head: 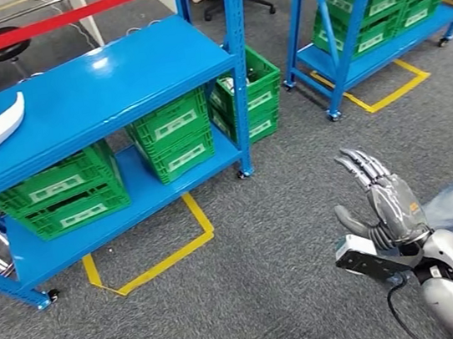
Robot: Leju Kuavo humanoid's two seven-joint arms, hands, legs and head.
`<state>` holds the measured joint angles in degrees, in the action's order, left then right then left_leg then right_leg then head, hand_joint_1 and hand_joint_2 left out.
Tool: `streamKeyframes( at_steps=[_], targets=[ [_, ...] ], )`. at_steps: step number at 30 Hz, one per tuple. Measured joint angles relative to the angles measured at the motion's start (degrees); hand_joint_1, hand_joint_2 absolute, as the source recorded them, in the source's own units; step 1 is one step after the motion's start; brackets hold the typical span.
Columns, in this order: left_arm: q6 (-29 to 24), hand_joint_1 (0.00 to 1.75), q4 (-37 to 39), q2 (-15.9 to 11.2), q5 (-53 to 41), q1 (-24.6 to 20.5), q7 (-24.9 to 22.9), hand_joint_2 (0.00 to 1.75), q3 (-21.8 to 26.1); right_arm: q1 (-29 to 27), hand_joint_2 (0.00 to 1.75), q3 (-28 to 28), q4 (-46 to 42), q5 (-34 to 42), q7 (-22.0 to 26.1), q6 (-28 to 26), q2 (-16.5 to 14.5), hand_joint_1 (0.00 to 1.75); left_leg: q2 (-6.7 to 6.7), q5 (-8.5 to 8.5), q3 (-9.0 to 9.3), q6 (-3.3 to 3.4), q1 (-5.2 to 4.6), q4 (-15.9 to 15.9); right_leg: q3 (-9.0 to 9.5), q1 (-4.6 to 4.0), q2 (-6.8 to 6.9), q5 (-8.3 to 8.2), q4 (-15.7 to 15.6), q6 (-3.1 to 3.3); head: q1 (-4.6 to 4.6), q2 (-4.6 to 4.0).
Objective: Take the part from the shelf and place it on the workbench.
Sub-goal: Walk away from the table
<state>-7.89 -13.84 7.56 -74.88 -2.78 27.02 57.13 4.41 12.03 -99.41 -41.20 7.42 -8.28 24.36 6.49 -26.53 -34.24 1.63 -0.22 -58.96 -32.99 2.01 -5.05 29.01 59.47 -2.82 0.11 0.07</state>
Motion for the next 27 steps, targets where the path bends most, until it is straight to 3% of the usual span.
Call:
streamKeyframes(
  at_steps=[1,3,5,7,9,10,12,14,16,18,19,21,22,24,25,26,27],
  targets=[
    [0.01,0.00,0.00,-0.02,-0.01,0.04,0.00,0.00,0.00,-0.02,1.75,0.01,-0.01,-0.02,0.01,0.02,0.01,0.00,0.68,0.14,-0.32,-0.38,0.06,-0.09,0.29,-0.06,-0.23,0.25,-0.26,0.25,-0.03,0.01],
    [0.01,0.00,0.00,-0.12,-0.04,0.27,-0.01,0.00,0.00,0.07,1.75,0.05,-0.04,-0.08,0.11,0.07,0.00,0.00,1.53,0.30,-0.67,-0.98,0.22,-0.16,0.57,-0.08,1.15,0.12,-0.48,0.88,-0.04,0.01],
    [0.02,0.00,-0.01,-0.17,-0.10,0.30,-0.02,0.00,0.00,0.22,1.75,0.13,-0.08,-0.21,0.33,0.19,-0.01,0.00,-0.97,-1.19,-1.80,-1.57,0.06,-2.61,1.03,0.02,2.84,0.13,-0.78,1.61,-0.50,0.02],
    [0.03,0.00,-0.01,-0.09,-0.15,0.04,-0.02,0.00,-0.01,0.24,1.75,0.24,-0.09,-0.41,0.53,0.39,-0.01,0.00,-4.62,-4.49,-4.99,-2.14,0.09,-9.36,1.39,-0.17,4.74,0.36,-0.90,2.22,-0.98,0.01],
    [0.04,0.00,0.00,-0.04,-0.18,-0.11,-0.02,0.00,-0.02,0.29,1.75,0.44,-0.09,-0.59,0.62,0.53,-0.01,0.00,-5.71,-6.38,-8.00,-2.43,0.39,-15.43,1.58,-0.37,6.59,0.61,-0.90,2.44,-1.02,0.00],
    [0.04,0.00,-0.01,-0.03,-0.17,-0.10,-0.02,0.00,-0.02,0.35,1.75,0.56,-0.09,-0.66,0.64,0.54,-0.01,0.00,-5.85,-5.80,-8.24,-2.47,0.47,-15.81,1.71,-0.41,7.43,0.75,-0.90,2.47,-1.02,-0.01],
    [0.04,0.00,-0.02,-0.08,-0.18,-0.04,-0.02,0.00,-0.01,0.56,1.75,0.82,-0.10,-0.81,0.67,0.56,-0.01,0.00,-6.63,-2.16,-5.83,-2.19,0.42,-10.63,2.17,-0.46,8.95,1.09,-0.90,2.35,-1.03,0.00],
    [0.11,0.00,-0.02,-0.16,-0.18,-0.14,-0.03,0.00,-0.02,0.80,1.75,0.94,-0.11,-0.99,0.70,0.58,-0.01,0.00,-9.19,0.55,-2.42,-1.55,-0.18,-3.51,2.62,-0.72,10.25,1.57,-0.87,1.91,-1.04,0.00],
    [0.28,0.00,-0.02,-0.20,-0.23,-0.27,-0.07,0.00,-0.04,1.02,1.75,1.01,-0.12,-1.16,0.76,0.69,-0.01,0.00,-10.62,0.69,-1.24,-0.98,-0.75,-0.61,2.87,-1.05,11.51,1.97,-0.93,1.30,-0.97,0.00],
    [0.44,0.00,-0.02,-0.17,-0.30,-0.17,-0.14,0.00,-0.07,1.43,1.75,1.19,-0.13,-1.26,0.82,0.80,-0.01,0.00,-9.49,0.67,-1.27,-0.47,-0.63,-0.19,3.12,-1.07,12.46,2.31,-1.11,0.69,-0.90,0.01],
    [0.49,0.00,-0.02,-0.15,-0.31,-0.08,-0.18,0.00,-0.09,1.70,1.75,1.29,-0.14,-1.28,0.85,0.83,-0.01,0.00,-8.80,0.75,-1.14,-0.20,-0.44,0.04,3.09,-0.95,11.65,2.77,-0.78,0.41,-0.83,0.01],
    [0.54,0.00,-0.02,-0.18,-0.33,-0.16,-0.28,0.00,-0.15,2.13,1.75,1.36,-0.12,-1.34,0.87,0.88,0.01,0.00,-7.47,0.93,-0.84,0.40,-0.01,0.47,1.22,-0.70,8.18,5.00,3.12,0.01,-0.55,0.01],
    [0.55,0.00,-0.02,-0.20,-0.34,-0.31,-0.31,0.00,-0.20,2.22,1.75,1.39,-0.09,-1.36,0.88,0.94,0.01,0.00,-6.78,0.92,-0.83,0.58,0.00,0.49,-0.62,-0.68,6.47,6.57,6.73,-0.06,-0.40,0.01],
    [0.63,0.00,-0.02,-0.19,-0.35,-0.47,-0.36,0.00,-0.26,2.25,1.75,1.50,-0.01,-1.40,0.86,1.09,0.01,0.00,-5.23,0.87,-0.81,0.76,-0.03,0.47,-4.69,-0.71,5.31,8.62,13.53,-0.19,-0.29,0.01],
    [0.67,0.00,-0.02,-0.17,-0.35,-0.44,-0.37,0.00,-0.28,2.26,1.75,1.57,0.02,-1.42,0.86,1.15,0.01,0.00,-4.43,0.84,-0.77,0.77,-0.04,0.45,-5.77,-0.72,5.20,8.19,14.62,-0.22,-0.28,0.01],
    [0.69,0.00,-0.02,-0.15,-0.35,-0.40,-0.41,0.00,-0.28,2.28,1.75,1.63,0.02,-1.42,0.85,1.18,0.01,0.00,-3.61,0.81,-0.69,0.72,-0.02,0.42,-5.76,-0.69,5.08,6.59,13.48,-0.24,-0.28,0.00],
    [0.69,0.00,-0.02,-0.14,-0.35,-0.36,-0.45,0.00,-0.28,2.29,1.75,1.68,0.02,-1.42,0.85,1.21,0.01,0.00,-2.79,0.75,-0.56,0.63,0.03,0.38,-4.72,-0.61,4.70,4.19,10.38,-0.22,-0.28,-0.01]
  ],
)
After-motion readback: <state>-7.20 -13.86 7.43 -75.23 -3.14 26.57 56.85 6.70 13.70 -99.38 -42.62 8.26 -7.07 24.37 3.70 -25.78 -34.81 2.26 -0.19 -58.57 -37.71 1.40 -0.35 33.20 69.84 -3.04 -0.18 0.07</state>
